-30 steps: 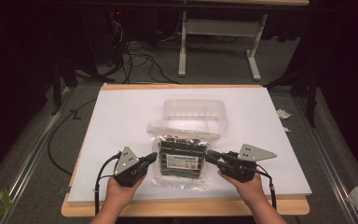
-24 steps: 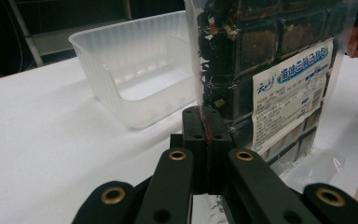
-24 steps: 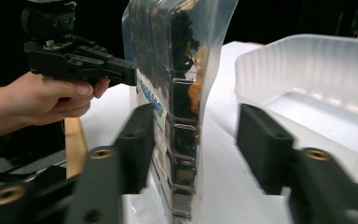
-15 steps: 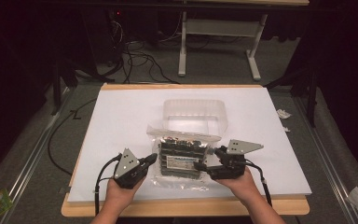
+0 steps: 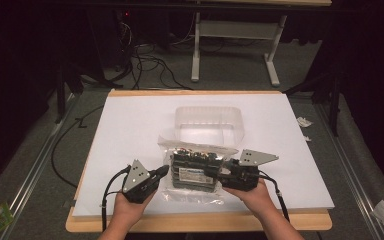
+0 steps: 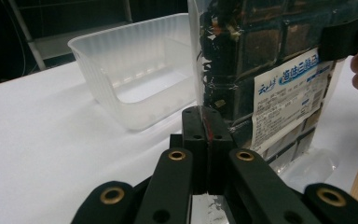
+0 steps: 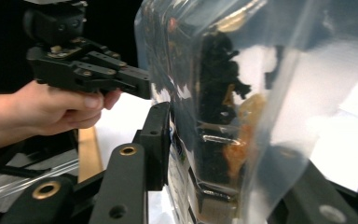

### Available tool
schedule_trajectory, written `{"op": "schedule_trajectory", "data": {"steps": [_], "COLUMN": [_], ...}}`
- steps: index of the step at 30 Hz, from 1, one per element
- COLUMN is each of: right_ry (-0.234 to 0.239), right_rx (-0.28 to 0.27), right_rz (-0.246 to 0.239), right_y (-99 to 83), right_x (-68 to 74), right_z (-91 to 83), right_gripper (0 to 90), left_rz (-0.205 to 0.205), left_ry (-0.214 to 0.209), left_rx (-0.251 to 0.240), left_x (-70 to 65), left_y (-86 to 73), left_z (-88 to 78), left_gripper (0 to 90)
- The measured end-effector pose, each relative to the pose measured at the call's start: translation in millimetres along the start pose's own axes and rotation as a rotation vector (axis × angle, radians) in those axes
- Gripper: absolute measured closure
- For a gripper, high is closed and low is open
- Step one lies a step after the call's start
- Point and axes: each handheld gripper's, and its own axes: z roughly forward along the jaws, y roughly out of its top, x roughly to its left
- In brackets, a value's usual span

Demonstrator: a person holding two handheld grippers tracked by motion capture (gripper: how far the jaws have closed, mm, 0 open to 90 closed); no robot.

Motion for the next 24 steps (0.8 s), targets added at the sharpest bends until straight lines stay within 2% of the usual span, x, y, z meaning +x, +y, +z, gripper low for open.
{"op": "schedule_trajectory", "data": {"steps": [3, 11, 15, 21, 24], "right_ry": [0.029, 0.027, 0.049, 0.051, 0.043], "right_rx": [0.003, 0.002, 0.012, 0.023, 0.017], "right_rz": [0.014, -0.014, -0.029, -0.015, -0.004], "right_y": [-0.2, -1.7, -1.0, -0.5, 1.4], "right_x": [-1.6, 4.1, 7.6, 9.2, 11.1], "right_z": [0.1, 0.6, 0.5, -0.5, -1.8], "right_gripper": [66.0, 70.7, 74.4, 74.8, 74.9], "left_rz": [-0.006, -0.011, -0.008, -0.008, -0.009], "left_ry": [0.001, 0.012, 0.019, 0.023, 0.033], "left_rx": [0.0, 0.019, 0.022, 0.024, 0.035], "left_x": [-0.2, -0.4, 0.0, -0.1, 1.1], "left_y": [0.0, -0.3, -0.7, -1.0, -1.6], "left_z": [0.7, 3.4, 4.5, 5.5, 6.5], "left_gripper": [89.8, 88.9, 87.7, 84.5, 73.3]}}
